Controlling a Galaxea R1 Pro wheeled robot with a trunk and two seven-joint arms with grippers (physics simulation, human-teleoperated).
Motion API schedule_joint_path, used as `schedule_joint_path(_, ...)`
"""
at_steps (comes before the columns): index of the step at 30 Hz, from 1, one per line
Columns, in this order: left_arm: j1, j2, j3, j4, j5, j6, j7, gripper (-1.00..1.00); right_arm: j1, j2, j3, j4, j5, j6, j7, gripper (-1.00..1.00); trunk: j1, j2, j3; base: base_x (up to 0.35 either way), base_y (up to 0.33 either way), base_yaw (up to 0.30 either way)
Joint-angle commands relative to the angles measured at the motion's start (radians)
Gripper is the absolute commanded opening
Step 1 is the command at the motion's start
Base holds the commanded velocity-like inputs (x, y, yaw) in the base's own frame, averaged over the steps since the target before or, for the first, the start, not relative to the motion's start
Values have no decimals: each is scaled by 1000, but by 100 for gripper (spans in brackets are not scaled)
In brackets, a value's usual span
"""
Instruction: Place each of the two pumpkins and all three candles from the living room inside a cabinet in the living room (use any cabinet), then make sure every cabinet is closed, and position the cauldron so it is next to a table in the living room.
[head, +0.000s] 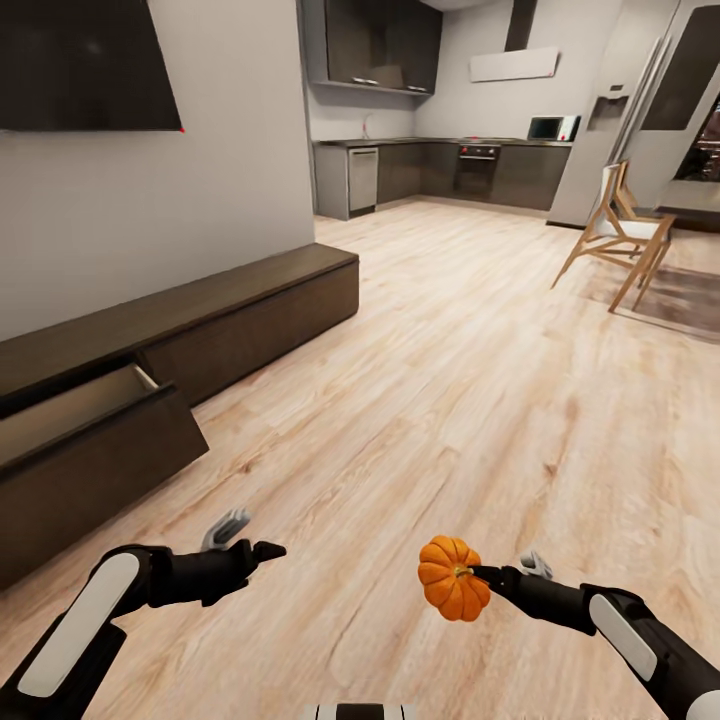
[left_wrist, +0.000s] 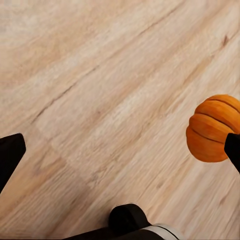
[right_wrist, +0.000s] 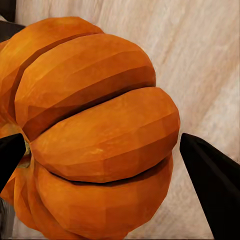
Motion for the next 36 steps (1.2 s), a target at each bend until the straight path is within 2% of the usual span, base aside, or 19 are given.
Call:
schedule_joint_path(1, -1, 1, -1, -1, 10, 0, 10, 100, 0, -1, 3, -1, -8, 4, -4, -100, -1, 0, -1, -304, -14, 273)
schedule_joint_path(5, -1, 3, 3, -2, 21, 0, 9, 100, 0, -1, 3, -1, -8, 4, -4, -100, -1, 0, -1, -168, -5, 273)
schedule_joint_path(10, -1, 4, 21, -2, 58, 0, 9, 100, -1, -1, 3, -1, -8, 3, -4, -100, -1, 0, -1, -20, -1, 273)
schedule_joint_path(18, -1, 10, 45, 2, 78, -2, 10, 100, 0, -1, 3, -1, -7, 3, -43, -100, -4, 1, 30, -1, 0, 273)
schedule_joint_path(19, -1, 10, 47, 3, 78, -2, 10, 100, 0, -1, 3, -1, -3, 3, -47, -100, -5, 2, 34, 0, 0, 273)
schedule_joint_path(26, -1, 11, 49, 5, 78, 0, 11, 100, -1, 1, 0, 0, 96, 3, -61, -100, -8, 3, 61, 0, 0, 273)
schedule_joint_path(36, -1, 12, 50, 6, 76, 0, 13, 100, 0, 0, 0, 2, 105, 4, -60, -100, -12, 6, 96, 0, 0, 270)
